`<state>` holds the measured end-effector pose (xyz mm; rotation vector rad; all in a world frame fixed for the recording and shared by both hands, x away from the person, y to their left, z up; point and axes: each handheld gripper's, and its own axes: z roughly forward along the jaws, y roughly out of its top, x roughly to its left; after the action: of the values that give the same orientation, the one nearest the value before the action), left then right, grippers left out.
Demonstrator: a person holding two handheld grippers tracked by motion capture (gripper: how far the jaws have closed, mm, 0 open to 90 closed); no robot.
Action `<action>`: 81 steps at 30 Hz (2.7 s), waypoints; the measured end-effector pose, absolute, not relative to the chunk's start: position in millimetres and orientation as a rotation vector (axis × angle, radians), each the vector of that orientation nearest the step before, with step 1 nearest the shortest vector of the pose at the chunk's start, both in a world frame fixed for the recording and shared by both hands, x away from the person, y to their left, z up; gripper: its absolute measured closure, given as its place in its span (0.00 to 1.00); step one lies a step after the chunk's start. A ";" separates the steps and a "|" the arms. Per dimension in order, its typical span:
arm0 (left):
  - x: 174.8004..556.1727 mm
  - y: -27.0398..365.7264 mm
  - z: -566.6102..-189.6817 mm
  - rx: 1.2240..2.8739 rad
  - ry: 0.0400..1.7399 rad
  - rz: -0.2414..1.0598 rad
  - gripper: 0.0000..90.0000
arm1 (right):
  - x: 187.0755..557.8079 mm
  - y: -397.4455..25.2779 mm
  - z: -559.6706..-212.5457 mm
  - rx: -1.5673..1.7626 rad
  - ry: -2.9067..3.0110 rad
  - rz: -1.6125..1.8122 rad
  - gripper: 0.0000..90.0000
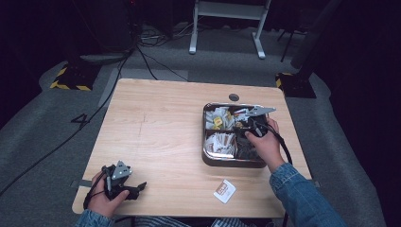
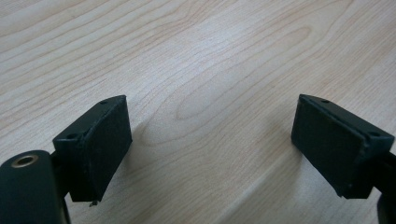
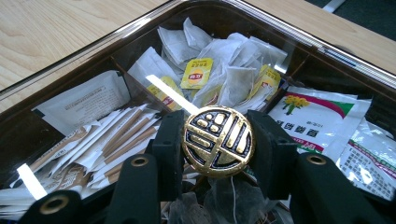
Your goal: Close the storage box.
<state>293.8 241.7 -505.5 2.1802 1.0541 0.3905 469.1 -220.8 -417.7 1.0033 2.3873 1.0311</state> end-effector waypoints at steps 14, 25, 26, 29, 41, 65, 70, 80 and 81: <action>293.7 241.7 -505.6 2.179 1.055 0.390 0.14 | 478.5 -220.6 -428.0 0.996 2.417 1.019 0.66; 293.8 241.7 -505.6 2.180 1.054 0.390 0.14 | 483.9 -223.1 -432.4 0.996 2.431 1.024 0.65; 293.8 241.7 -505.5 2.180 1.054 0.390 0.14 | 484.1 -223.2 -432.4 0.996 2.433 1.025 0.65; 293.8 241.8 -505.5 2.181 1.054 0.390 0.14 | 485.2 -222.1 -433.6 0.991 2.425 1.021 0.65; 293.7 241.7 -505.6 2.179 1.055 0.389 0.14 | 485.8 -220.6 -435.8 1.003 2.415 1.017 0.65; 293.8 241.7 -505.6 2.179 1.054 0.389 0.14 | 470.5 -228.5 -412.7 1.085 2.332 1.108 0.24; 293.8 241.7 -505.6 2.179 1.054 0.389 0.14 | 460.8 -235.4 -400.9 1.085 2.322 1.177 0.24; 293.8 241.8 -505.6 2.180 1.054 0.390 0.14 | 429.8 -258.8 -379.4 1.040 2.327 1.295 0.23; 293.8 241.8 -505.6 2.180 1.053 0.390 0.14 | 426.7 -261.9 -377.8 1.035 2.324 1.300 0.23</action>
<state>293.8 241.8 -505.6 2.1797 1.0534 0.3899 426.7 -261.9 -377.8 1.0351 2.3239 1.3005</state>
